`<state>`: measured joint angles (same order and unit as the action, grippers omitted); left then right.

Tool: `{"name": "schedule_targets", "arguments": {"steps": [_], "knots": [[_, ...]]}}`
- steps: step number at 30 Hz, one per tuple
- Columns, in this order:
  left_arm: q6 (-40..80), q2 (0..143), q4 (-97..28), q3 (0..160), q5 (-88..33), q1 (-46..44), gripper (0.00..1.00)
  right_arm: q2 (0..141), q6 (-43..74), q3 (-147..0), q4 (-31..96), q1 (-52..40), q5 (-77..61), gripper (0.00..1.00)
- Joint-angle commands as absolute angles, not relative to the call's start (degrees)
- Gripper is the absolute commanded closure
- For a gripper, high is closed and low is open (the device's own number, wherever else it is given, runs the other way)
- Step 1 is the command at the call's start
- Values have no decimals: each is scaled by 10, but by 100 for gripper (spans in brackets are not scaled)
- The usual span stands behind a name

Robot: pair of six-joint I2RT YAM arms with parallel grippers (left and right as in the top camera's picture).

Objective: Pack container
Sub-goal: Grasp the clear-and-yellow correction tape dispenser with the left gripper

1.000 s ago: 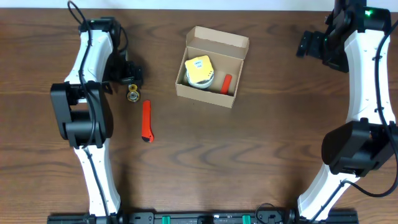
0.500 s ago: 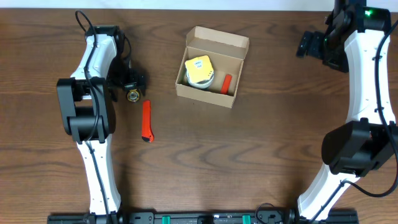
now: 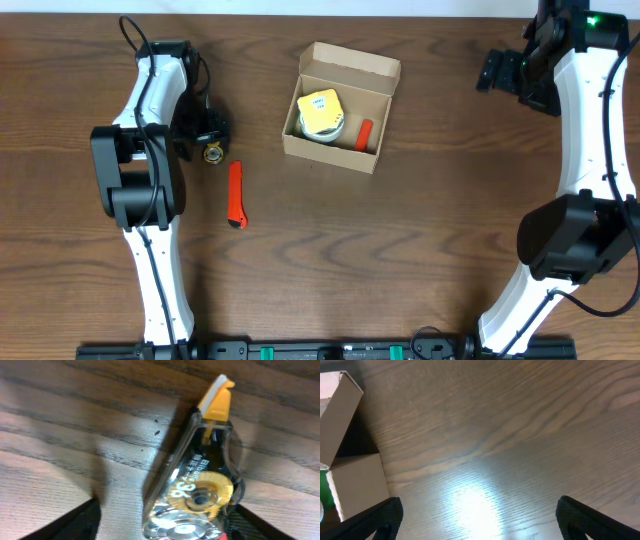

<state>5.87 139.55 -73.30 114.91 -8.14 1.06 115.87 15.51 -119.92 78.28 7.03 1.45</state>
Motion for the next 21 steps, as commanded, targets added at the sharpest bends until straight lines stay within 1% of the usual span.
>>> {"name": "schedule_targets", "arguments": {"steps": [1,3,5,10,12,19,21], "knots": [[51,1422,-721,1145,-91,10,28,1162,163,-1198,780,71,15,1],[51,1422,-719,1145,-91,10,29,1162,163,-1198,779,71,15,1],[51,1422,-717,1145,-91,10,32,1162,163,-1198,779,71,15,1],[46,1422,-715,1145,-91,10,34,1162,163,-1198,777,71,15,1],[34,1422,-714,1145,-91,9,37,1162,163,-1198,777,71,15,1],[12,1422,-706,1145,-91,3,37,1162,163,-1198,777,71,15,1],[12,1422,-705,1145,-91,0,42,1162,163,-1198,778,71,15,1]]}}
